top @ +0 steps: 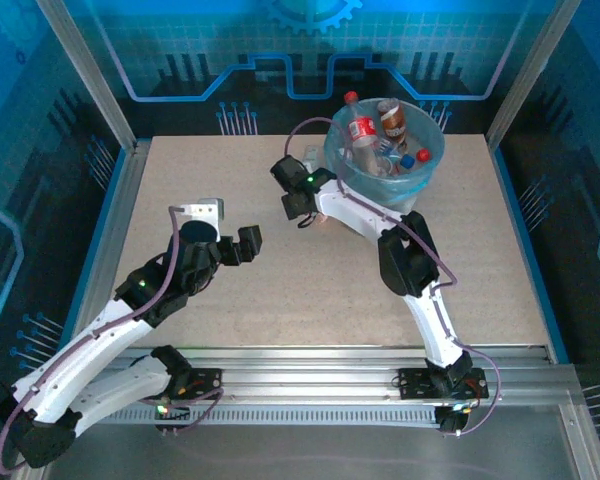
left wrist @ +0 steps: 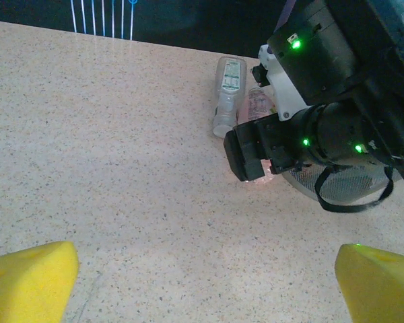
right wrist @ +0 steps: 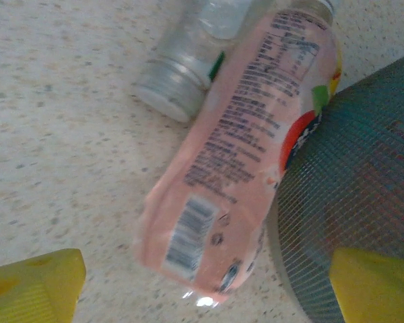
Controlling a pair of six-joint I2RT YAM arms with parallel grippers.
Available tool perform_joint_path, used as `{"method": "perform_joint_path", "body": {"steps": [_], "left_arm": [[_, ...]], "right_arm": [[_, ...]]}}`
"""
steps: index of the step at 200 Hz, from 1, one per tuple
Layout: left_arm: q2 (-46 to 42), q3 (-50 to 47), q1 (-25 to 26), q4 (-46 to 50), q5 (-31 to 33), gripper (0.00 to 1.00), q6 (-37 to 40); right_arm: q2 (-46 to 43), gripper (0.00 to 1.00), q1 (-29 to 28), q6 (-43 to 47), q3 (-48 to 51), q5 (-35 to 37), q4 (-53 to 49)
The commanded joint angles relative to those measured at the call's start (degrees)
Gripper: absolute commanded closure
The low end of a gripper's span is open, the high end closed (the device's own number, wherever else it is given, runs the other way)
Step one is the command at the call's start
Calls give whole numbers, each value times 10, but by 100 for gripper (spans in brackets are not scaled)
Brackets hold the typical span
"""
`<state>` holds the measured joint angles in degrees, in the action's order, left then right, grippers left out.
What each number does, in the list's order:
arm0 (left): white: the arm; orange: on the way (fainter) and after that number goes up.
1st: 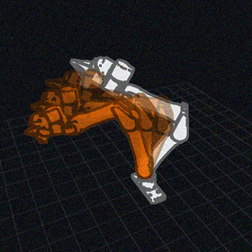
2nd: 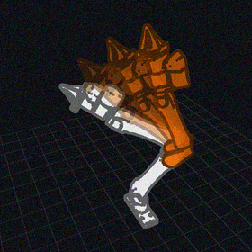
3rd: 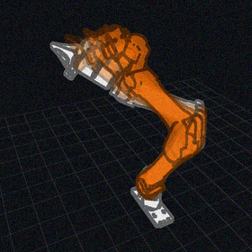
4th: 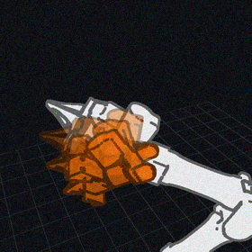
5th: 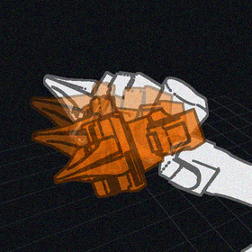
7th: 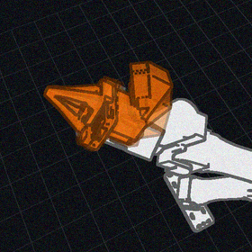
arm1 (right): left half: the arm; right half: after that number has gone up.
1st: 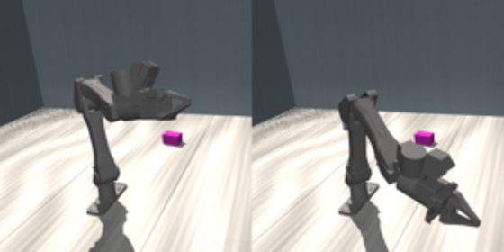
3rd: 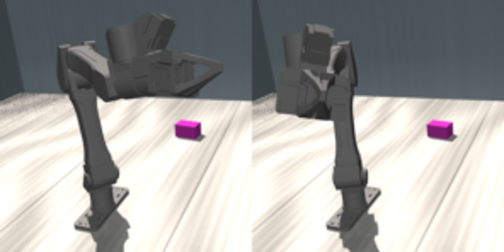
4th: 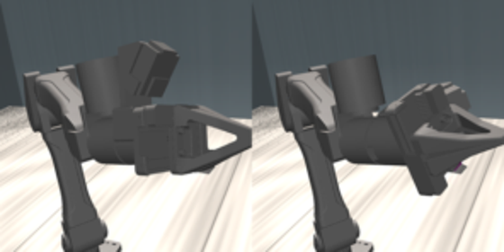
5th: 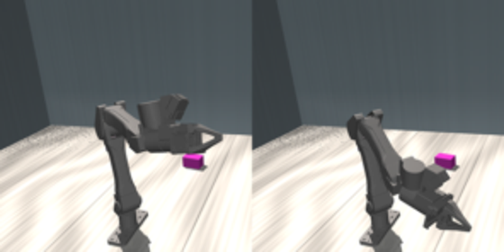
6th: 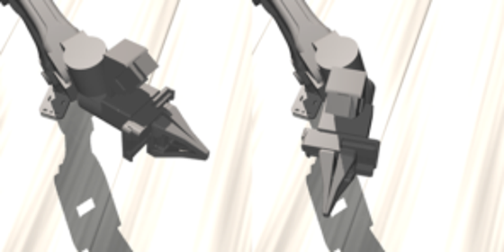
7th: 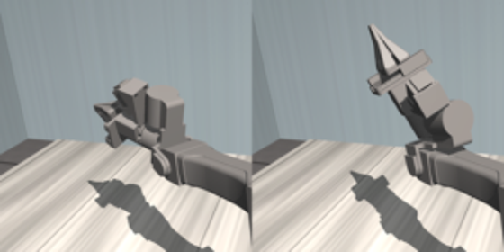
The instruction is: Put the plastic bottles in the bin
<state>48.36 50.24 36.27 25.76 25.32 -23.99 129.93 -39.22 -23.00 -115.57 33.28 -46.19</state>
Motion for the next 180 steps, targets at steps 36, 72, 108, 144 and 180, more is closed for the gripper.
{"method": "perform_joint_path", "body": {"steps": [36, 72, 108, 144, 180], "left_arm": [[6, 1, 0, -3, 9, 1, 6], [15, 4, 0, -9, 1, 1, -1], [17, 2, 0, -13, -5, 1, -10], [16, 3, 0, -7, -5, 1, -11], [14, 0, 0, -7, -4, 1, -13]], "right_arm": [[18, 4, 46, -25, -9, 5, -20], [22, 5, 59, -21, 6, -15, -9], [47, 5, 60, -23, 1, -33, -2], [73, 5, 60, -30, -9, -54, 0], [94, 8, 60, -37, -22, -78, -2]]}}
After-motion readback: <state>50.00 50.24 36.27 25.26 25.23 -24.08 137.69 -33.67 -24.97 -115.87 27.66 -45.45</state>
